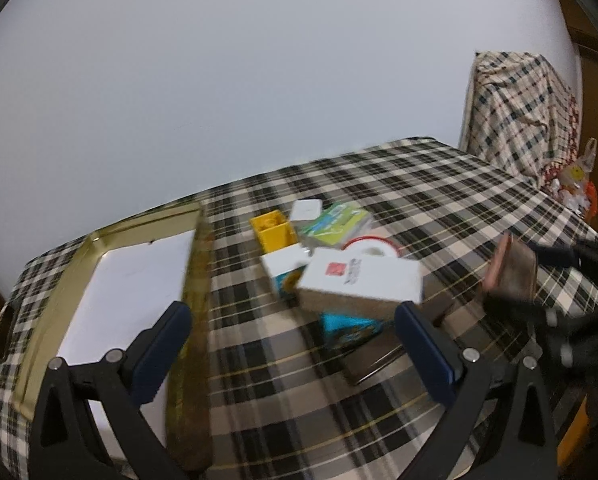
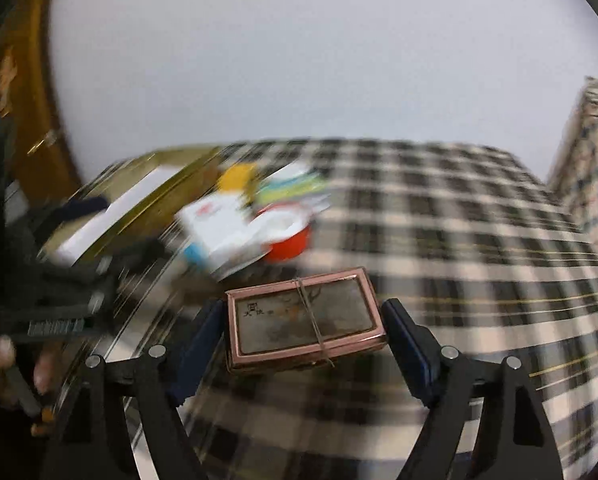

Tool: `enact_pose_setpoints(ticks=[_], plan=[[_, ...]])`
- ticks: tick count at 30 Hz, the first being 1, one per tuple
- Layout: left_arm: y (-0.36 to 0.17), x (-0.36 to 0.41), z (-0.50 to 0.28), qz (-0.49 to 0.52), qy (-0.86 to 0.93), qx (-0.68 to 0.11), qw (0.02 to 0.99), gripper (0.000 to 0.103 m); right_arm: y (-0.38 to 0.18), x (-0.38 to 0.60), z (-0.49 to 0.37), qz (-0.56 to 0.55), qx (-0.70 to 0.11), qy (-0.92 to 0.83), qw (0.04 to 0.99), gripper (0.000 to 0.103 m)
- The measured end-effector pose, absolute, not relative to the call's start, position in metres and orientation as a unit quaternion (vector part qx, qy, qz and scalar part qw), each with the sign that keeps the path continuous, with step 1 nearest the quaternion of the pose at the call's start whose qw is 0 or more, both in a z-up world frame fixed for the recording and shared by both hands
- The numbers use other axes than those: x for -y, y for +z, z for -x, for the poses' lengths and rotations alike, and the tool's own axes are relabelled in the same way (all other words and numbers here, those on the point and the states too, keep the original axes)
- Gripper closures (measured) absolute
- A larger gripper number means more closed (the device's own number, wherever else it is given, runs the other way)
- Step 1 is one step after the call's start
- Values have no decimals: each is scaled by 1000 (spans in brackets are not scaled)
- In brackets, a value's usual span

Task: Organize rigid objects
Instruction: 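Lower the right gripper onto the pink-framed tin box and close it, then grasp the white box with the left gripper while the right gripper lifts the tin box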

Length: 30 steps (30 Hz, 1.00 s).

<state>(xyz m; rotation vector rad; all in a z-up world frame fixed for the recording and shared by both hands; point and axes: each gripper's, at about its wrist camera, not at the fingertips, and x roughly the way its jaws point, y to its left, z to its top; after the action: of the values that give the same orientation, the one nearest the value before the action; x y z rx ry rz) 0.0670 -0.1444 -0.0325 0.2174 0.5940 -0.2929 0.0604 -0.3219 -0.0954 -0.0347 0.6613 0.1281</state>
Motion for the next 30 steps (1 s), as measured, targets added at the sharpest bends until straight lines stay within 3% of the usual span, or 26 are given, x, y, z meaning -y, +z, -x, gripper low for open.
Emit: enact_pose_setpoints(ticks=[8,19,23,30], plan=[[-36,167,-78,-113,-184,-290,932,0,-81,342,-88,5,-275,-48,960,21],[-53,179,-101,-107,-196,-329,918,1,-85,346,-97,5,-272,-67,960,21],[-53,175,-103,-94,-207,-332,915,20,-85,344,-96,11,-270,-68,960,21],[-49,161,-104,-61,-204,-320,923,21,-82,340,-89,21,-253,-76,964,21]])
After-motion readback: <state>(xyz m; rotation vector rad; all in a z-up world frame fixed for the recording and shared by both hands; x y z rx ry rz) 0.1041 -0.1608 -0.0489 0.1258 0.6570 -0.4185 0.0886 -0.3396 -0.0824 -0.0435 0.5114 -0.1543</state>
